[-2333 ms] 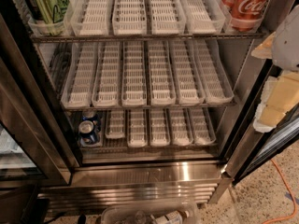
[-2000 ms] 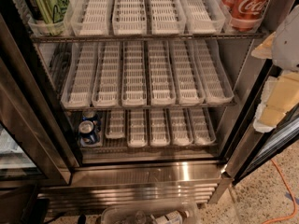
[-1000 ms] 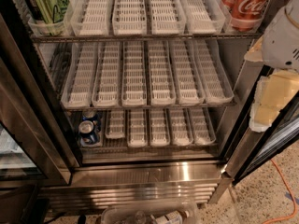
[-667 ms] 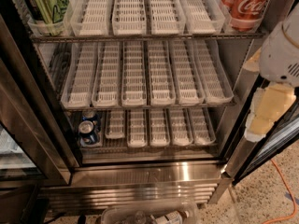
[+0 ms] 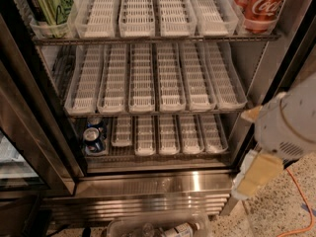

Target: Pick pepsi can from bottom shelf of fridge

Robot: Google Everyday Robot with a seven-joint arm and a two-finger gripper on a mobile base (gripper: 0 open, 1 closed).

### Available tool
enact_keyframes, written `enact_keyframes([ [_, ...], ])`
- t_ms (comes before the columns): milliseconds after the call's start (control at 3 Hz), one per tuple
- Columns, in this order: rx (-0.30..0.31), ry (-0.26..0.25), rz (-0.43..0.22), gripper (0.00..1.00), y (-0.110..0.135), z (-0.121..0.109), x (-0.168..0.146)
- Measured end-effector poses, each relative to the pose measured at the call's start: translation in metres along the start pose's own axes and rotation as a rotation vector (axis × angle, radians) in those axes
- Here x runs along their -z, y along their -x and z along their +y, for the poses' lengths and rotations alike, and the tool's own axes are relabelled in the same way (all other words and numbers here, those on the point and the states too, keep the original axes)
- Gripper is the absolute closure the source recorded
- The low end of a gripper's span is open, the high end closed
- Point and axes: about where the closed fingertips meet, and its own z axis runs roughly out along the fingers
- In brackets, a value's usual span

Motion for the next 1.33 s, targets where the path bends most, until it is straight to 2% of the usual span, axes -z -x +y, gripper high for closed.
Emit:
enact_keyframes([
  [333, -0.001, 0.047, -0.051, 0.00, 0.007, 0.029, -0.056],
  [667, 0.005, 0.037, -0.056, 0.00, 0.010, 0.031, -0.057],
  [1000, 0.023, 0.049, -0.134, 0.00, 0.020, 0.054, -0.084],
  [1333, 0.060, 0.049, -0.267, 0.00, 0.050, 0.070, -0.129],
])
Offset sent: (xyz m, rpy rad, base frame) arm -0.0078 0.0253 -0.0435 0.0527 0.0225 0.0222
